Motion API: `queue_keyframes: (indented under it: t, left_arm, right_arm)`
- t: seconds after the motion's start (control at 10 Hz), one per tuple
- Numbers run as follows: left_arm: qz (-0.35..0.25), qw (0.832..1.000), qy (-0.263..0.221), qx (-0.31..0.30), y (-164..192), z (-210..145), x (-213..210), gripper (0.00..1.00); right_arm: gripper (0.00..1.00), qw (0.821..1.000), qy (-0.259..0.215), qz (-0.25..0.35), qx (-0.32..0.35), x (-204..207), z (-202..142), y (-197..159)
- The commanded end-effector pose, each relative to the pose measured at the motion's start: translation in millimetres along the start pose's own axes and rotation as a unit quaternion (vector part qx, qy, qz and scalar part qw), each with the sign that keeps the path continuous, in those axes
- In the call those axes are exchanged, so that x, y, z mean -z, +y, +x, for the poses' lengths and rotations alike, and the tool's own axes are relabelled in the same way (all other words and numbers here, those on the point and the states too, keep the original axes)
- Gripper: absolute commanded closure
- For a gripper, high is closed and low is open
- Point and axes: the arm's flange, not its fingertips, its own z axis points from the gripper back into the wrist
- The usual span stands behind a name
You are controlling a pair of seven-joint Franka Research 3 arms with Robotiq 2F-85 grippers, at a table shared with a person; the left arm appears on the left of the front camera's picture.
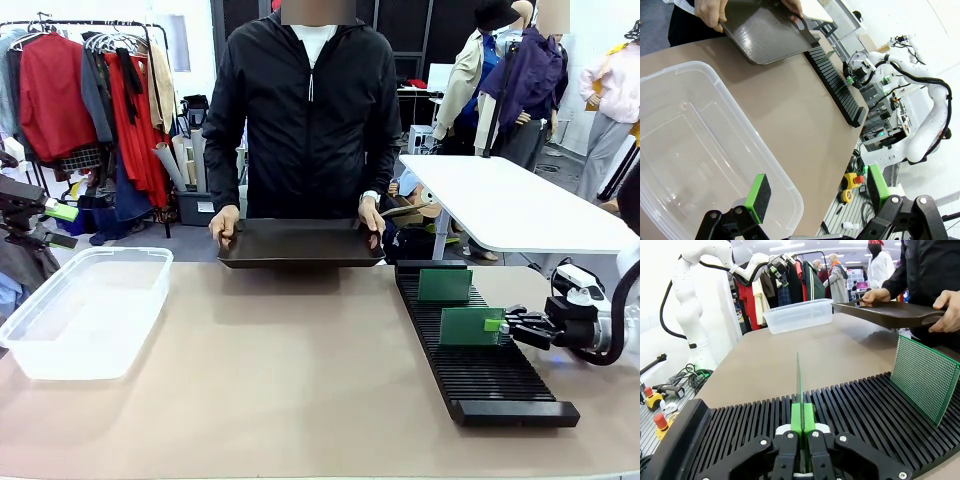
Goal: Sort PCBs into racks and boxes based on the side picked up.
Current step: If the short side of the Blank PCB is picked up, insert it into the PCB Rack ; if the long side is picked up, place it in the Organizing box.
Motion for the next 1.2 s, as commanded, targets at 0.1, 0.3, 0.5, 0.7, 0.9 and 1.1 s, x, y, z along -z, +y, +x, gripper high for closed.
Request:
queue_keyframes:
  t: [0.1, 0.3, 0.5, 0.7, 0.9, 1.1]
  left_arm:
    - [0.002, 1.000, -0.001, -0.001, -2.7, 0.2, -0.3, 0.00]
    - [0.002, 1.000, -0.001, -0.001, -2.7, 0.2, -0.3, 0.00]
    - [0.002, 1.000, -0.001, -0.001, -2.7, 0.2, -0.3, 0.00]
    - [0.002, 1.000, -0.001, -0.001, -2.7, 0.2, -0.3, 0.00]
    - [0.002, 1.000, -0.001, -0.001, -2.7, 0.2, -0.3, 0.00]
    - [0.002, 1.000, -0.001, -0.001, -2.7, 0.2, -0.3, 0.00]
  right_arm:
    - [0.83, 0.997, 0.068, -0.041, -0.014, 6.8, -28.2, -7.0]
    - [0.45, 0.997, 0.062, -0.038, -0.021, 1.0, -20.2, -3.2]
    - [0.06, 0.997, 0.062, -0.039, -0.026, -5.5, -12.5, 0.6]
    - [0.00, 0.997, 0.057, -0.042, -0.031, -12.7, -5.2, 4.6]
    - [0.00, 0.997, 0.057, -0.044, -0.031, -18.4, 1.0, 7.8]
    - [0.00, 0.998, 0.044, -0.038, -0.030, -25.6, 7.7, 11.9]
